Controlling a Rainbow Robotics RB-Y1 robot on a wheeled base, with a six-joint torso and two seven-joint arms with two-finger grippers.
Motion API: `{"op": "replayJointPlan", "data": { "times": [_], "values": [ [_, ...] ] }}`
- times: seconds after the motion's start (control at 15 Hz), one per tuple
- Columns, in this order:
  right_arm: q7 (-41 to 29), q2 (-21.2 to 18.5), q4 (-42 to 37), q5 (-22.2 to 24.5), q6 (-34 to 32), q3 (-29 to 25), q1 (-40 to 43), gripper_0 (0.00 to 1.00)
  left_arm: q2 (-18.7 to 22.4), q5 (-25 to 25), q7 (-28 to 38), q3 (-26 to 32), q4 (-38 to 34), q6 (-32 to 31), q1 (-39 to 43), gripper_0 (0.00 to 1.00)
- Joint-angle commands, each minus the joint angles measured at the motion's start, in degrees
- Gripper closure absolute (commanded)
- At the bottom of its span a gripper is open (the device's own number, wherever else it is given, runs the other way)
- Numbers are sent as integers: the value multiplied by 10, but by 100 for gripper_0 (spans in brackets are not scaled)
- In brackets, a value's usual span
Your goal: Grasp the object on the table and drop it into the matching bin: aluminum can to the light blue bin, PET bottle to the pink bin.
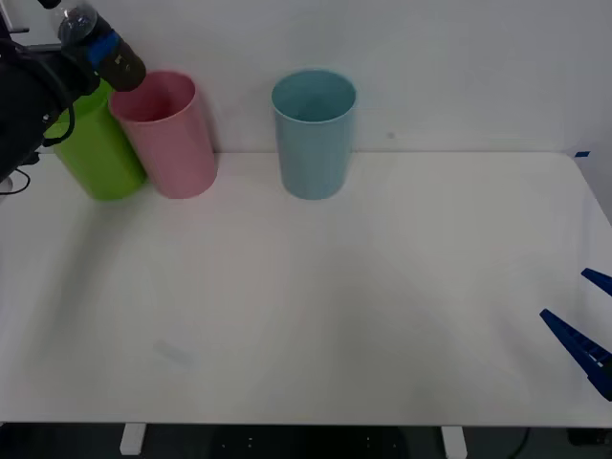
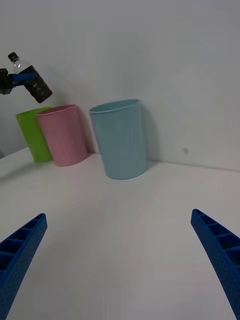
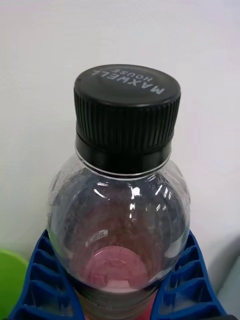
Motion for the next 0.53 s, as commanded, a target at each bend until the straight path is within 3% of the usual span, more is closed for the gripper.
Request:
{"op": "replayJointPlan", "data": {
  "times": [0.07, 0.27, 0.53],
  "values": [
    [0, 0, 0, 0, 0, 0, 0, 0, 0, 3, -6, -51, 64, -1, -62, 100],
    [0, 0, 0, 0, 0, 0, 0, 0, -1, 8, -11, -87, 102, 0, -97, 100],
    [0, 0, 0, 0, 0, 0, 0, 0, -3, 8, -13, -87, 102, 0, -97, 100]
  ]
}}
